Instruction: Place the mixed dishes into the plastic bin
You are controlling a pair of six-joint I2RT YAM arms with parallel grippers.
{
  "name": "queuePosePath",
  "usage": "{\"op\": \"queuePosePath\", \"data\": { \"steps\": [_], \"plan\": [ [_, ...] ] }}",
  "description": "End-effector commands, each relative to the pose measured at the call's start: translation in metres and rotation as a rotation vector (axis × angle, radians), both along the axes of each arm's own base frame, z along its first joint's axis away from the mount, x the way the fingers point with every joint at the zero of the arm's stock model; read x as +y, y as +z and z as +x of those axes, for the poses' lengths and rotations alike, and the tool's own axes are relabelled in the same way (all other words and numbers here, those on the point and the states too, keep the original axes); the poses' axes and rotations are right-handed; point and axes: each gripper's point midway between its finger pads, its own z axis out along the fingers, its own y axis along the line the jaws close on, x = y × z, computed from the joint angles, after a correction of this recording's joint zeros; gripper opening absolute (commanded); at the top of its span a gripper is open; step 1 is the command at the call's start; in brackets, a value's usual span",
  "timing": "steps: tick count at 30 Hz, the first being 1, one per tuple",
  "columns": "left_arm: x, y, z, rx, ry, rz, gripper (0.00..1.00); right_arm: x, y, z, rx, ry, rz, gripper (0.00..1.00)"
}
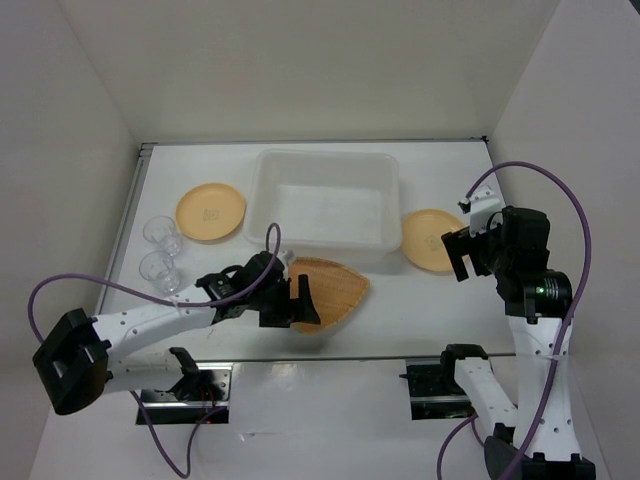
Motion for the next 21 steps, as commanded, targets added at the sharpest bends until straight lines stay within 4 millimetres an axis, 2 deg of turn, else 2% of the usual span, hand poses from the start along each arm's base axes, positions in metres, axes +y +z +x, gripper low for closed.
{"op": "queuePosePath", "data": {
  "steps": [1,4,6,7,8,9,16,21],
  "plan": [
    [0.013,-0.005,0.005,0.039,0.127,-0.062,1.0,0.004,0.007,0.011,-0.043,0.023,0.005,0.98],
    [0.028,-0.021,0.007,0.069,0.193,-0.07,1.0,0.004,0.007,0.011,-0.043,0.023,0.005,0.98],
    [0.03,-0.022,0.014,0.059,0.223,-0.103,1.0,0.004,0.007,0.011,-0.043,0.023,0.005,0.98],
    [0.032,-0.03,0.01,0.074,0.234,-0.101,1.0,0.004,0.007,0.011,-0.043,0.023,0.005,0.98],
    [0.031,-0.028,0.017,0.06,0.246,-0.115,1.0,0.004,0.007,0.011,-0.043,0.023,0.005,0.98],
    [0.033,-0.034,0.019,0.068,0.258,-0.106,1.0,0.004,0.007,0.011,-0.043,0.023,0.005,0.98],
    [0.015,-0.034,0.05,0.063,0.31,-0.206,1.0,0.005,0.005,0.009,-0.034,0.036,0.003,0.98],
    [0.006,-0.051,0.05,0.107,0.288,-0.213,1.0,0.005,0.001,0.009,-0.025,0.036,0.004,0.98]
  ]
}}
